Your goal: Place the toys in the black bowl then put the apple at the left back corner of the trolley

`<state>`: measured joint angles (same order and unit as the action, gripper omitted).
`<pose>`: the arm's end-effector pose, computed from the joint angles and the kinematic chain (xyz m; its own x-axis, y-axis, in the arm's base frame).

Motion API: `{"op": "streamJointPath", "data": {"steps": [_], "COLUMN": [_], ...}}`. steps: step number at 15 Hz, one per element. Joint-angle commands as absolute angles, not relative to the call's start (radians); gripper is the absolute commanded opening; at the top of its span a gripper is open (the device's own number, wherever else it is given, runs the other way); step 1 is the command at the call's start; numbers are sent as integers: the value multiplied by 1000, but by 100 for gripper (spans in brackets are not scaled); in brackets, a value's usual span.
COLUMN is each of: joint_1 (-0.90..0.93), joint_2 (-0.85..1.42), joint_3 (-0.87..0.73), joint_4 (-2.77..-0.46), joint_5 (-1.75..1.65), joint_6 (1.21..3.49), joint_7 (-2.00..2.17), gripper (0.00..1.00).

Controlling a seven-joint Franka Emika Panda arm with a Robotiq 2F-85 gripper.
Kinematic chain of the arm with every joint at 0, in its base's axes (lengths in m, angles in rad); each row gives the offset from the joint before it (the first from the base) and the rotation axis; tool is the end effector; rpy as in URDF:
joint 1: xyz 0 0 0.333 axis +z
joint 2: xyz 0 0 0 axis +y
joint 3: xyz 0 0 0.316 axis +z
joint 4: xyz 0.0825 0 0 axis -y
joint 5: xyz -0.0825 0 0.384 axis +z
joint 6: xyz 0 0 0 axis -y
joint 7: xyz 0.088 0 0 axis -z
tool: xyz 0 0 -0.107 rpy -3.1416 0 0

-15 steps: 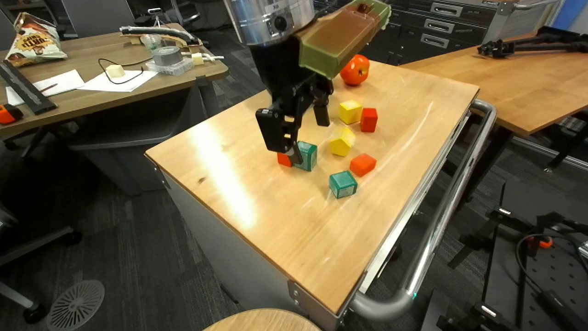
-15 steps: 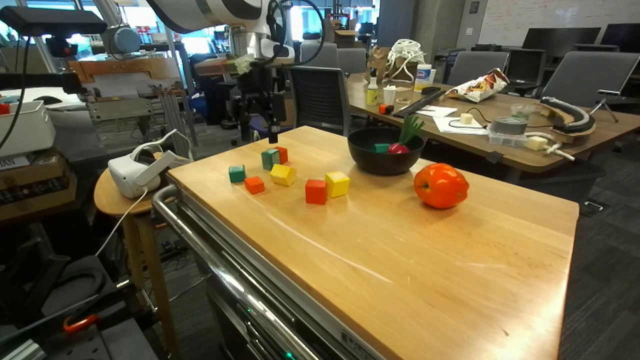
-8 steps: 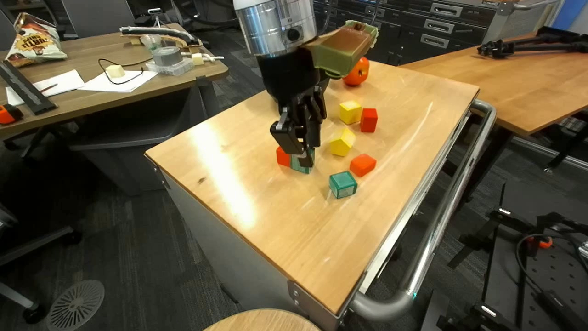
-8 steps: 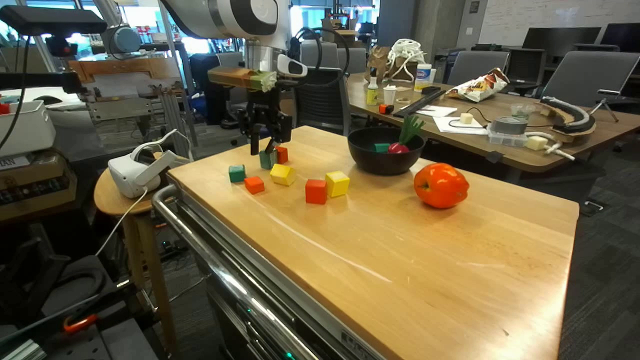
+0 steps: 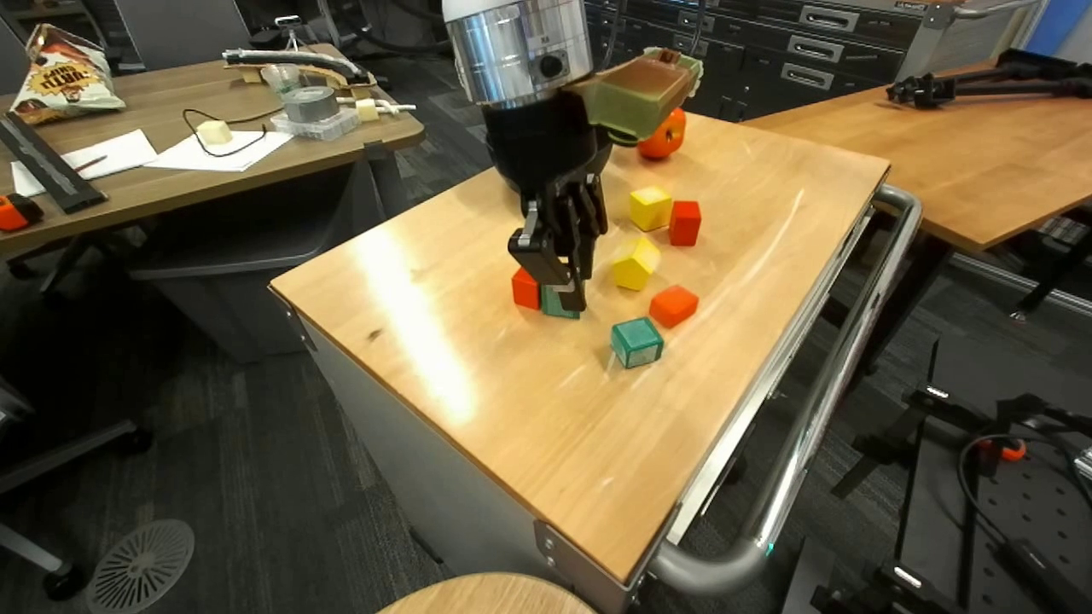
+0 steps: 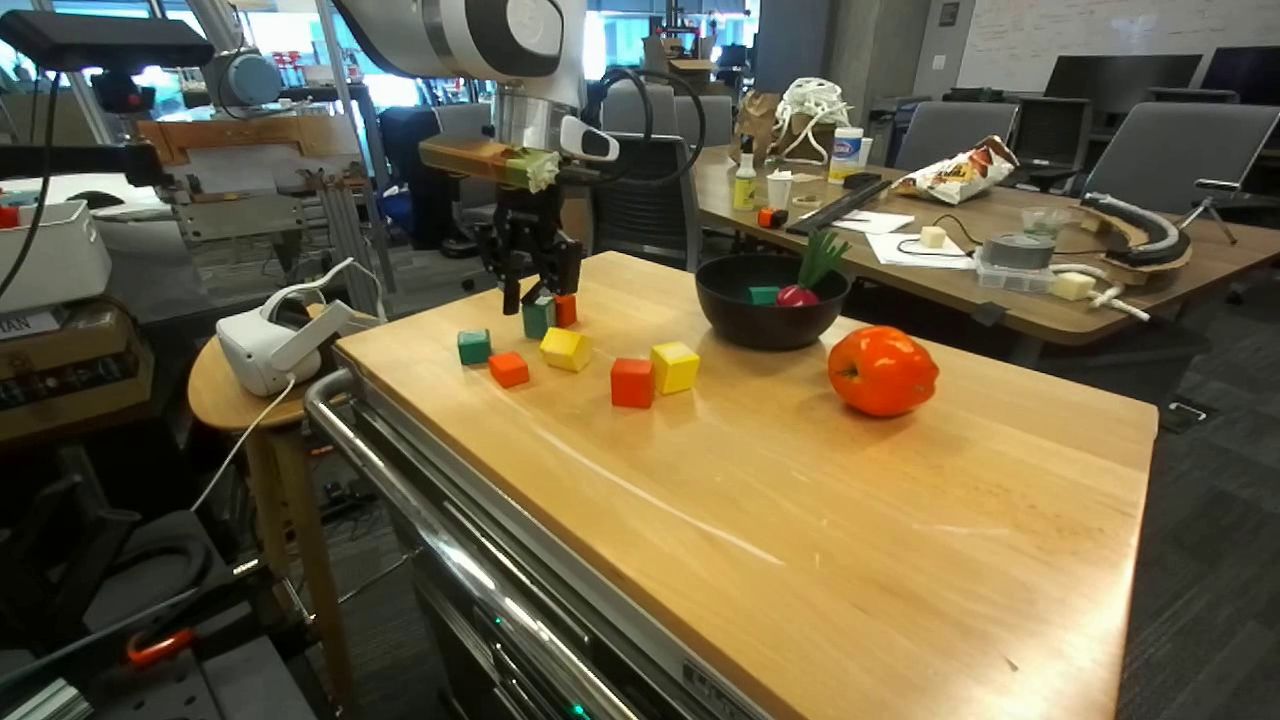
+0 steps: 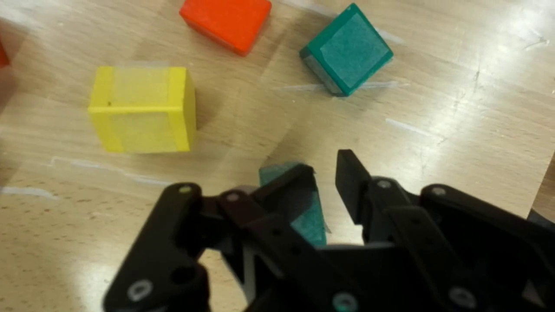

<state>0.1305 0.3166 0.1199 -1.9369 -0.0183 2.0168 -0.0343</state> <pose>0.5698 0.1421 0.3059 0.9304 0.2845 -0.2311 0.2852 -0.9580 -0.0310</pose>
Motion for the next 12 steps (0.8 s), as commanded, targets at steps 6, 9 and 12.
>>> {"op": "streamJointPath", "data": {"steps": [6,9,12], "joint_1": [156,170,176], "joint_2": [279,290,290], "joint_3": [122,122,120], "joint_4": [-1952,-1942,-1942], "joint_5": [-79,-119,-152], "joint_6": [2019,2011,2010], "joint_7": [-21,-7,4], "gripper": [95,100,100]}}
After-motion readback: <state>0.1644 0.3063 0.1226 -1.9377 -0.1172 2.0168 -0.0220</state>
